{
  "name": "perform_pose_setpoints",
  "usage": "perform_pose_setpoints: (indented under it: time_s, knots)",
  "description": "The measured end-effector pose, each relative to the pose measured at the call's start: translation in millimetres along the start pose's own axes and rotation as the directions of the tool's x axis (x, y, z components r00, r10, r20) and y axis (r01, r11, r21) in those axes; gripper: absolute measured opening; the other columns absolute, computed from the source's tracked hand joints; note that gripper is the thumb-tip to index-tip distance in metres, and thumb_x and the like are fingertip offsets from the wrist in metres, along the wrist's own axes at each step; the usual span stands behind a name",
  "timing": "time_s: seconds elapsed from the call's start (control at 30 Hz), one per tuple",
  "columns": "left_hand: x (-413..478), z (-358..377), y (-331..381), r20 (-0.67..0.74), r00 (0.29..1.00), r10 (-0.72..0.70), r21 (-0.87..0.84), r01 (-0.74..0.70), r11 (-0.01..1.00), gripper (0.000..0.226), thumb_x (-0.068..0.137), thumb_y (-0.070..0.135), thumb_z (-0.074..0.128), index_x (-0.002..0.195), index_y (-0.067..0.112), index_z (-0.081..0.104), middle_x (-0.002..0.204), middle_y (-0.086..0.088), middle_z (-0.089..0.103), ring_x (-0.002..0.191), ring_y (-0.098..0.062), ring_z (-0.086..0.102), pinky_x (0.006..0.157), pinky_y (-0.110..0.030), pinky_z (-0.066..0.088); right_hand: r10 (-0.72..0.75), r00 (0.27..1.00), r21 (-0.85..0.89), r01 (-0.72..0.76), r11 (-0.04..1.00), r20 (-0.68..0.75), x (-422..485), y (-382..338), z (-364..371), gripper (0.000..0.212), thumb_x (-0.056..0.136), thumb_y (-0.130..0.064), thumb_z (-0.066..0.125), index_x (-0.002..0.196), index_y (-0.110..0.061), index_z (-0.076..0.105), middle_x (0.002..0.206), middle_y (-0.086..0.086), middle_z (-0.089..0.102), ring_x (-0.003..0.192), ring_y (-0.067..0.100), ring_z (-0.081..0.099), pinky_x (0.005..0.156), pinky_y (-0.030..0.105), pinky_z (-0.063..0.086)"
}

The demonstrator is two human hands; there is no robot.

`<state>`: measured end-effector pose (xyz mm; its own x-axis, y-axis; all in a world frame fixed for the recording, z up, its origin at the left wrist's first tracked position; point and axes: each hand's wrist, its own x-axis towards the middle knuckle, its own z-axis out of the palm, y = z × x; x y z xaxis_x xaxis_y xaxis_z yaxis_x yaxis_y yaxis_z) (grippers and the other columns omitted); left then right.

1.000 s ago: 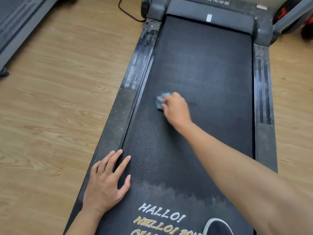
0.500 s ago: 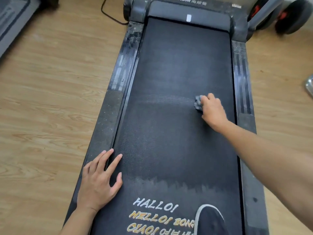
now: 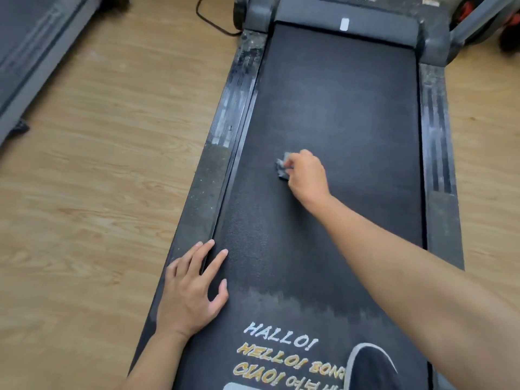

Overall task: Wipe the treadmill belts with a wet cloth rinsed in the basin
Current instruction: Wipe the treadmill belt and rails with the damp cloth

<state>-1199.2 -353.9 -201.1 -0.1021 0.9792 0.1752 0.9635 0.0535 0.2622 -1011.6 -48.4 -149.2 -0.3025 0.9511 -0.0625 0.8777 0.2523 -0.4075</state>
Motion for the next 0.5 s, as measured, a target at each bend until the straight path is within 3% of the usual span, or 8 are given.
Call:
perform_pose_setpoints:
  time_s: [0.13,0.27,0.37,0.5]
  knots:
    - [-0.2,-1.6,-1.9,0.023,1.000,-0.010,0.016,0.009,1.000,0.059,0.087,0.039,0.068,0.145,0.030,0.064,0.160,0.000,0.048,0.149,-0.024,0.045,0.111,-0.047,0.038,-0.255,0.951,-0.056,0.268,0.962,0.175,6.8,-105.1,38.5,0.014,0.092,0.005,0.055,0.099,-0.007,0.060,0.096,0.006,0.044,0.091,0.031,0.048,0.066,0.041,0.043]
    - [-1.2,-2.1,-4.4,0.016,1.000,0.004,0.019,-0.004,1.000,0.058,0.089,0.040,0.065,0.145,0.030,0.064,0.160,0.000,0.049,0.148,-0.026,0.046,0.111,-0.048,0.039,-0.285,0.943,-0.116,0.307,0.945,0.174,-13.0,-64.4,24.4,0.026,0.088,0.008,0.053,0.110,-0.007,0.052,0.110,0.012,0.045,0.091,0.029,0.039,0.062,0.041,0.032]
    - [-1.7,-0.4,-4.1,0.003,1.000,0.011,0.026,-0.011,1.000,0.056,0.091,0.043,0.059,0.144,0.028,0.065,0.159,-0.002,0.050,0.147,-0.027,0.048,0.110,-0.049,0.039,-0.174,0.975,-0.202,0.199,0.959,0.135,-46.1,35.7,-10.3,0.038,0.079,0.009,0.059,0.113,-0.008,0.054,0.110,0.014,0.047,0.094,0.034,0.045,0.065,0.044,0.039]
    - [-0.2,-0.1,-1.7,-0.013,1.000,0.014,0.021,-0.014,1.000,0.056,0.091,0.044,0.055,0.143,0.027,0.066,0.157,-0.003,0.052,0.145,-0.029,0.049,0.108,-0.051,0.040,0.141,0.990,-0.366,-0.135,0.921,-0.010,-111.7,188.3,-81.3,0.038,0.071,0.016,0.066,0.099,-0.009,0.059,0.101,0.013,0.051,0.091,0.038,0.047,0.072,0.049,0.047]
